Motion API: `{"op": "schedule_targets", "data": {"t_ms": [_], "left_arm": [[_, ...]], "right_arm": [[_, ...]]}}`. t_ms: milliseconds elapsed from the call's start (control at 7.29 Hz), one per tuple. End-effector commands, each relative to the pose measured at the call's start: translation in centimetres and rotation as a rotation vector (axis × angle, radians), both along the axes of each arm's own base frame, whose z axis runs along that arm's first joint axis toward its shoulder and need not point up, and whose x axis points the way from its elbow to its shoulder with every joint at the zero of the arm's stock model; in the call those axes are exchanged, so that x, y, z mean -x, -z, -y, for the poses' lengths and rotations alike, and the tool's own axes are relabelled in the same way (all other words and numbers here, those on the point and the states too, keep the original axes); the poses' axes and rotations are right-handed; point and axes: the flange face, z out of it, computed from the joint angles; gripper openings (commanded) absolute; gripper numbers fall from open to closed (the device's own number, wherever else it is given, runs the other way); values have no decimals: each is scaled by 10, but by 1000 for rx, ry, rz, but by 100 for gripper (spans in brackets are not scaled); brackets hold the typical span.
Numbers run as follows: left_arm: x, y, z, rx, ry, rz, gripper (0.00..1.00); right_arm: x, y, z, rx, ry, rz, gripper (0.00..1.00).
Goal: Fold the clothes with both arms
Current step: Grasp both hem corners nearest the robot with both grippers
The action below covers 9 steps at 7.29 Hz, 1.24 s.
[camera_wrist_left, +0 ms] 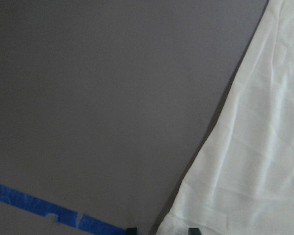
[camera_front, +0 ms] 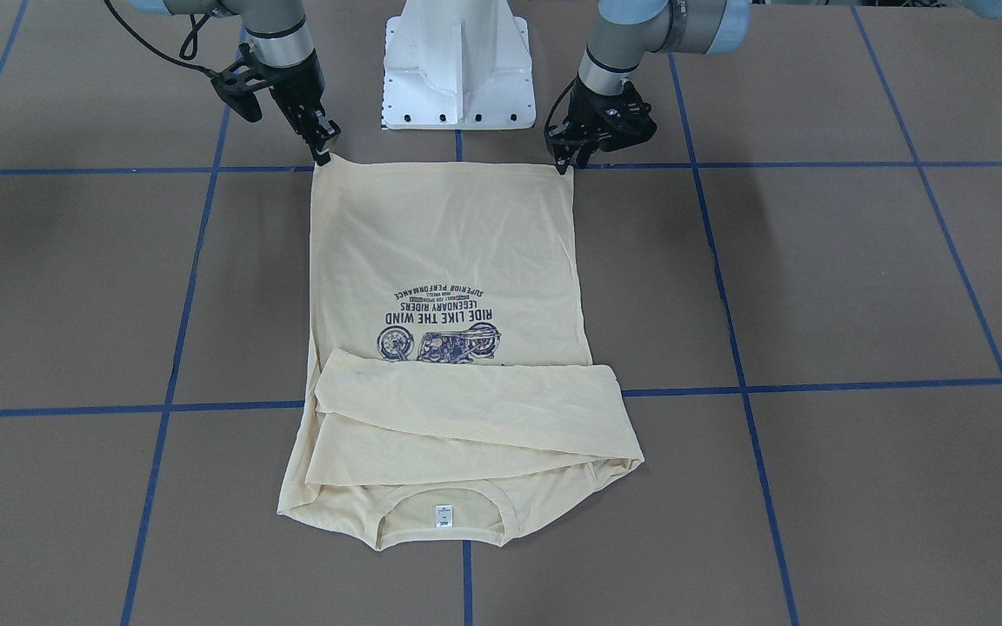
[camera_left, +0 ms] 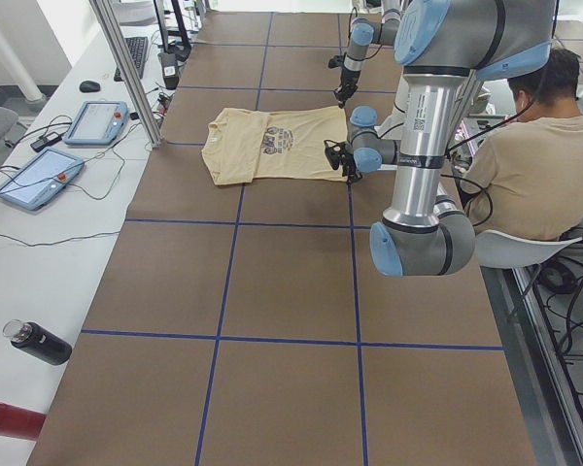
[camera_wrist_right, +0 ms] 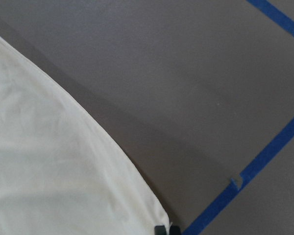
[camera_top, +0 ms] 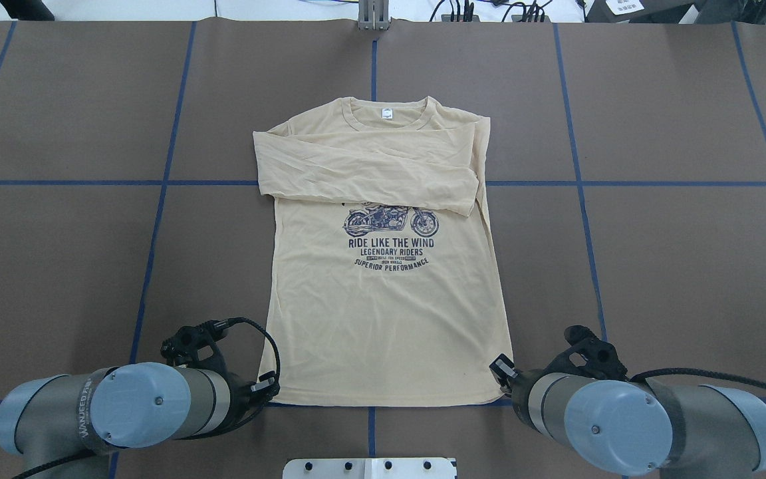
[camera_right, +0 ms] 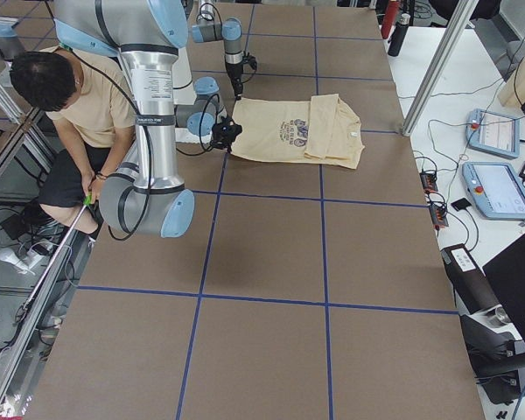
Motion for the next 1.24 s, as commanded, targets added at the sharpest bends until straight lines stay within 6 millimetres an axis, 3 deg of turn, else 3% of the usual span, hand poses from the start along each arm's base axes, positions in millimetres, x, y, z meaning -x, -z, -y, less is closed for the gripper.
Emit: {"op": "schedule_targets", "data": {"t_ms": [0,137,412,824,1098], "left_arm": [[-3,1,-6,0,-14,0,20],[-2,0,-6,1,-12,1,0],[5,6,2,-4,3,-12,0],[36,48,-1,-9,3,-62,0],[62,76,-10,-1,5,-118,0]], "right_arm": [[-1,1,1,0,-1,2,0],[-3,3,0,0,-1,8,0],[-4,4,1,-1,-3,8,0],[-7,8,1,-1,-4,17,0],[-37,17,-6,11,13,40,0]]}}
